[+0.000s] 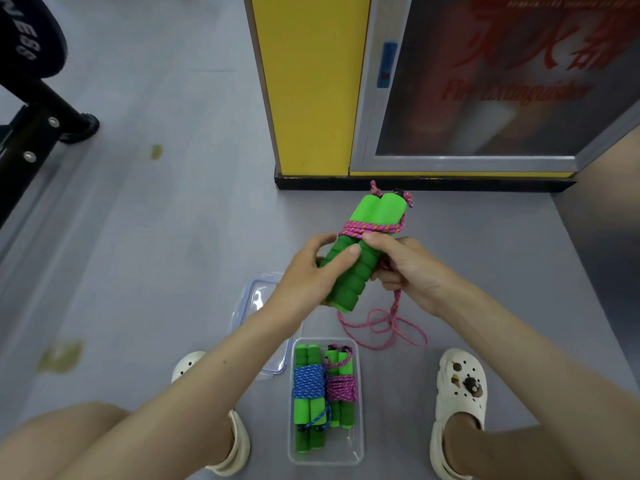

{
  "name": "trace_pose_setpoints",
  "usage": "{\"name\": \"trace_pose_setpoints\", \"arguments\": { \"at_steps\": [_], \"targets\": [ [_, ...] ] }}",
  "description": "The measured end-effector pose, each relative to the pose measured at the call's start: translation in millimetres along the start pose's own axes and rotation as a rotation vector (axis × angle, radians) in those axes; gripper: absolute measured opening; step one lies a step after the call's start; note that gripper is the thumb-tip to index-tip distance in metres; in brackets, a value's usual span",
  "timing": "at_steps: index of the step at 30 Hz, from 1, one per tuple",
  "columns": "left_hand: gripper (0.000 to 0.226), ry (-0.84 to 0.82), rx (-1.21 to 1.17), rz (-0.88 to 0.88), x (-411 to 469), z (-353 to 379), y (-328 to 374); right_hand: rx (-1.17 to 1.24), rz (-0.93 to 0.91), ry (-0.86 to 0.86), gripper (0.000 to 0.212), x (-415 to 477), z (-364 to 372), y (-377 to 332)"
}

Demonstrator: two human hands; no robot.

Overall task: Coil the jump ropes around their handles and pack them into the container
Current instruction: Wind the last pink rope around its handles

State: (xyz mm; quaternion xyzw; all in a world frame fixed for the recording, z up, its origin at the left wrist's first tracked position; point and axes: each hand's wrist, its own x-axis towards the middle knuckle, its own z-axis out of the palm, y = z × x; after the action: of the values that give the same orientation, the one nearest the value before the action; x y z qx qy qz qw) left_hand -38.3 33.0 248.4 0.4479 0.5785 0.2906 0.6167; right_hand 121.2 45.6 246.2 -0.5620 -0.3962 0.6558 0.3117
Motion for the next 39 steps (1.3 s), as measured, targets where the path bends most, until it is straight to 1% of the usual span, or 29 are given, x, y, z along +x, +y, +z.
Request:
{"name": "trace_pose_setpoints", "arguments": {
  "at_steps": [2, 4, 6, 8, 10, 12, 13, 15, 18, 20, 22, 24, 25, 27, 32, 35, 37, 39],
  "targets": [
    [0.048, -0.059, -0.092, -0.090, 1.6, -6.2, 3.3, -0.007, -0.001, -0.097, 0.033, -1.9, -1.0, -2.7],
    [0.046, -0.208, -0.213, -0.133, -0.6, -9.5, 6.5, -0.018, 0.003, -0.162, 0.036, -4.1, -0.6, -3.1],
    [0.045, -0.352, -0.339, -0.174, -6.7, -7.5, 8.5, -0.036, -0.006, -0.178, 0.048, -4.6, -0.5, -1.8],
    [0.043, -0.391, -0.380, -0.188, -9.7, -5.2, 8.1, -0.068, -0.024, -0.148, 0.061, -3.8, -0.8, -0.6],
    [0.037, -0.359, -0.388, -0.177, -7.3, -6.0, 7.7, -0.107, -0.026, -0.112, 0.067, -3.4, -1.6, 0.0],
    [0.035, -0.288, -0.352, -0.158, -3.6, -8.6, 8.5, -0.146, -0.017, -0.083, 0.053, -4.8, -0.6, 0.0],
    [0.036, -0.255, -0.326, -0.149, -2.2, -9.2, 8.5, -0.158, -0.011, -0.070, 0.050, -5.2, -0.4, 0.6],
    [0.037, -0.208, -0.295, -0.126, -1.1, -8.4, 6.6, -0.195, -0.002, -0.049, 0.053, -5.5, 0.8, 0.6],
    [0.035, -0.176, -0.317, -0.124, -1.8, -5.9, 3.8, -0.249, -0.001, -0.046, 0.057, -3.4, 1.6, -0.5],
    [0.035, -0.172, -0.353, -0.130, -2.0, -6.2, 4.1, -0.216, 0.003, -0.056, 0.053, -3.4, 1.4, -1.6],
    [0.035, -0.166, -0.379, -0.133, -0.5, -8.4, 5.6, -0.201, -0.005, -0.071, 0.036, -2.3, -2.0, 1.4],
    [0.035, -0.138, -0.391, -0.133, 1.4, -12.2, 7.1, -0.268, -0.033, -0.072, 0.010, -1.2, -5.3, 3.8],
    [0.035, -0.124, -0.384, -0.129, 2.1, -13.8, 7.3, -0.316, -0.045, -0.069, 0.006, -0.2, -6.7, 5.3],
    [0.036, -0.112, -0.360, -0.121, 2.0, -15.6, 7.6, -0.362, -0.061, -0.051, 0.016, 1.3, -8.0, 7.7],
    [0.032, -0.113, -0.357, -0.100, 1.5, -16.9, 9.6, -0.372, -0.048, 0.063, 0.008, -1.3, -13.1, 3.3],
    [0.035, -0.080, -0.323, -0.066, 3.6, -18.7, 9.8, -0.365, -0.012, 0.079, 0.019, 3.9, -13.5, 4.5],
    [0.040, -0.057, -0.273, -0.030, 4.4, -18.4, 9.6, -0.249, 0.033, 0.062, 0.026, 6.0, -12.0, 4.3],
    [0.042, -0.047, -0.265, -0.006, 4.8, -18.0, 10.9, -0.007, 0.072, 0.011, 0.030, 4.8, -16.0, -0.4]
  ]
}}
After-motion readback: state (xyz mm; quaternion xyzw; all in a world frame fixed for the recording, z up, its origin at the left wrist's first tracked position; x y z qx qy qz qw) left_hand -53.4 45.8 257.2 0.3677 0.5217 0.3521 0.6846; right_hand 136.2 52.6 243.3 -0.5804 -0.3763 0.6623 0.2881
